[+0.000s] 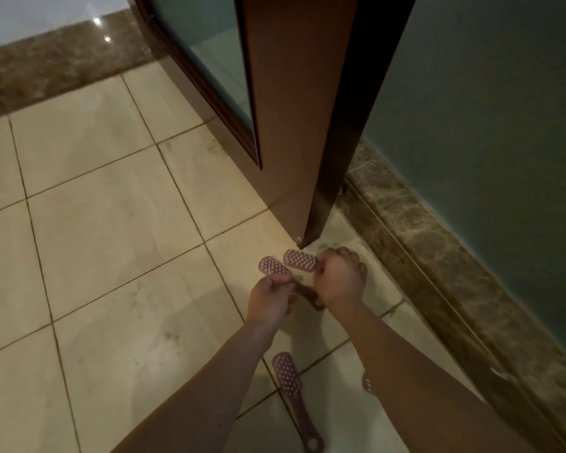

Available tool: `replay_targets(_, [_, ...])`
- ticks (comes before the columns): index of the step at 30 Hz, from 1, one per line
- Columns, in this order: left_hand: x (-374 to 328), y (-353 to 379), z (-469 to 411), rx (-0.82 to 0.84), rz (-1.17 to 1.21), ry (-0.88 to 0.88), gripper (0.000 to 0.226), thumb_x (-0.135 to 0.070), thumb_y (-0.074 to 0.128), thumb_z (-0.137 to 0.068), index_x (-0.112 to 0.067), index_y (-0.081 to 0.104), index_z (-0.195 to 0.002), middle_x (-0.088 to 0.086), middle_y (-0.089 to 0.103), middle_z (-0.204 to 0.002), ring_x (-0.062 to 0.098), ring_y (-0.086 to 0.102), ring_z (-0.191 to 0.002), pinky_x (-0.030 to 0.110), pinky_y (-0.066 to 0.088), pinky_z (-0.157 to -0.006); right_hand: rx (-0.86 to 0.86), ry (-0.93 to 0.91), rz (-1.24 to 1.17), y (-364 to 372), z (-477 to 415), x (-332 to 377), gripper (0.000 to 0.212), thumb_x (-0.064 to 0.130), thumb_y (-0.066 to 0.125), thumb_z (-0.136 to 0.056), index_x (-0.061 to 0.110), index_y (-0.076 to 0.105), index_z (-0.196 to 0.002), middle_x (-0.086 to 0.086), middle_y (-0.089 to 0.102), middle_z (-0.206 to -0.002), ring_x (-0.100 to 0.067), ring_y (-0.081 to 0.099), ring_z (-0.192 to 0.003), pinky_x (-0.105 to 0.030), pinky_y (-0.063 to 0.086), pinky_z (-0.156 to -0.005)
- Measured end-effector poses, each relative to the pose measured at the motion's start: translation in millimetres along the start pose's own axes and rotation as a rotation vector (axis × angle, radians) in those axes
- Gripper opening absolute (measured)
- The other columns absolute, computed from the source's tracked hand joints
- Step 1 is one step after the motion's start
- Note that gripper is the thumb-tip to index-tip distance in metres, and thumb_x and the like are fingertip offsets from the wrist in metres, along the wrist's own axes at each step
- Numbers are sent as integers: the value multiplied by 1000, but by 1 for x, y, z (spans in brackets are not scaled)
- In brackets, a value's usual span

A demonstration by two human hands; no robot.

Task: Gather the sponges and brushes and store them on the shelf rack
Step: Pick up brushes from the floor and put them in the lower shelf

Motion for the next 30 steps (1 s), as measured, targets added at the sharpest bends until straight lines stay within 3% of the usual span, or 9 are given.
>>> replay_targets(4, [3,-1,-1,-38,36,-15,15,-13,60,-92,-14,64,-106,7,69,-99,15,64,-80,24,54,-66,88,-39,111,2,0,1,26,29,59,-83,21,64,-107,-5,63,-111,-26,54,-111,-37,37,-94])
replay_targets(8, [6,1,2,-33,46,-28,8,-14,58,-93,-15,64,-98,9,70,-98,17,65,-81,27,54,-70,174,-88,111,6,7,1,42,46,64,-77,18,61,-108,-8,62,-110,-29,54,-112,-38,36,-95])
replay_targets(16, [12,-7,11,-26,73,-54,15,-9,58,-92,-11,61,-106,9,66,-92,17,61,-77,25,51,-64,179,-69,123,7,24,0,28,35,56,-90,16,61,-110,-9,57,-113,-28,58,-105,-35,43,-89])
replay_targets(19, [11,-8,15,-11,114,-43,10,-10,53,-94,-10,64,-94,12,66,-87,20,59,-74,27,49,-62,164,-52,-119,7,32,2,26,36,47,-98,15,62,-102,-7,52,-107,-27,59,-92,-35,47,-84])
replay_targets(21, [7,-9,16,-2,151,-18,20,-18,49,-97,-12,64,-85,13,67,-86,21,61,-71,30,51,-64,188,-90,-329,9,37,11,19,31,51,-97,17,62,-91,-6,55,-102,-24,59,-86,-36,49,-83])
replay_targets(24, [3,-19,13,-55,166,5,22,-30,49,-98,-13,64,-97,11,71,-96,24,68,-85,36,57,-78,266,-200,-500,15,49,33,16,18,57,-94,16,63,-79,-5,65,-86,-20,61,-80,-36,51,-80])
replay_targets(27, [2,-37,11,-179,164,23,18,-30,50,-98,-14,58,-96,12,67,-100,30,66,-97,45,55,-89,339,-221,-581,21,56,51,16,16,57,-92,22,67,-80,-2,67,-87,-21,63,-84,-36,51,-82])
replay_targets(30, [2,-56,9,-265,130,39,28,-28,47,-100,-4,58,-108,18,66,-105,33,65,-97,48,54,-89,211,-225,-484,19,52,61,9,26,59,-91,29,66,-86,9,62,-90,-13,61,-87,-30,50,-79])
Point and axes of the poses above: each hand's wrist, its own z-axis away from the middle knuckle, its own y-axis out of the palm, x = y × z, the point moved 6 cm from there along -z, towards the middle knuckle
